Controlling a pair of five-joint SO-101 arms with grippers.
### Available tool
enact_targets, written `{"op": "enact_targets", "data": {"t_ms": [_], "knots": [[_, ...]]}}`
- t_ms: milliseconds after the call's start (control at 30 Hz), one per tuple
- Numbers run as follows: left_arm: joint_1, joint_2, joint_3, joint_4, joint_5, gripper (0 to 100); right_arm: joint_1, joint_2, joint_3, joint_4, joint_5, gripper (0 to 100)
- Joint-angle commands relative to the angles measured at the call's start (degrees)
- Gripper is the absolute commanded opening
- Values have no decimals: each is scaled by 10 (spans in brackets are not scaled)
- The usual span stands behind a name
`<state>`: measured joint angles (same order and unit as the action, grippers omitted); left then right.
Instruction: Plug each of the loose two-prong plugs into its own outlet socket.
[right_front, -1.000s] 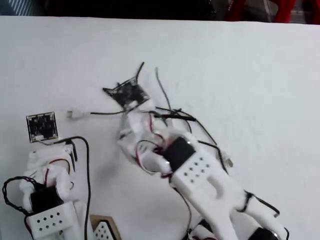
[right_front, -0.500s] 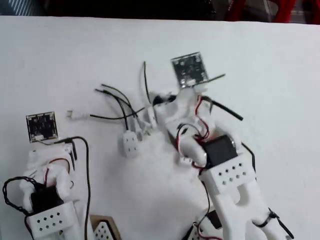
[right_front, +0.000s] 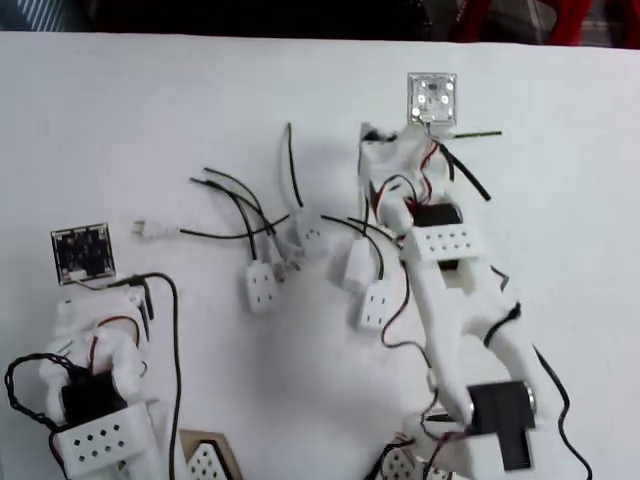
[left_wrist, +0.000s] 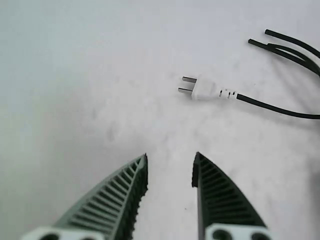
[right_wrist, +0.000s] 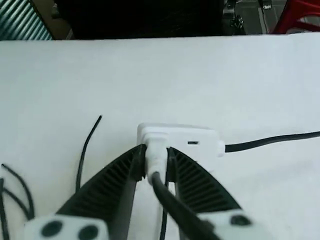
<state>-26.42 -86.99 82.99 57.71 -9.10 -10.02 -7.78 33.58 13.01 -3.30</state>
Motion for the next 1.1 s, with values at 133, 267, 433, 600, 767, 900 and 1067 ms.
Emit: {"op": "enact_targets", "data": {"t_ms": [133,267,433,600,767,900,1067], "knots": [[-4,-7,-3,-13,0,162,12,119,-113,-36,52,65],[-4,-7,2,-15,0,162,13,163,-175,45,52,228],[-4,-7,18,-47,0,162,15,149,-221,152,56,247],[-4,-7,18,-47,0,162,1,93,-222,269,56,247],[-4,-7,18,-48,0,162,-22,44,-222,407,56,247],[-4,-7,18,-48,0,162,-55,23,-222,501,54,247],[-4,-7,18,-48,0,162,-116,22,-222,566,53,247]]}}
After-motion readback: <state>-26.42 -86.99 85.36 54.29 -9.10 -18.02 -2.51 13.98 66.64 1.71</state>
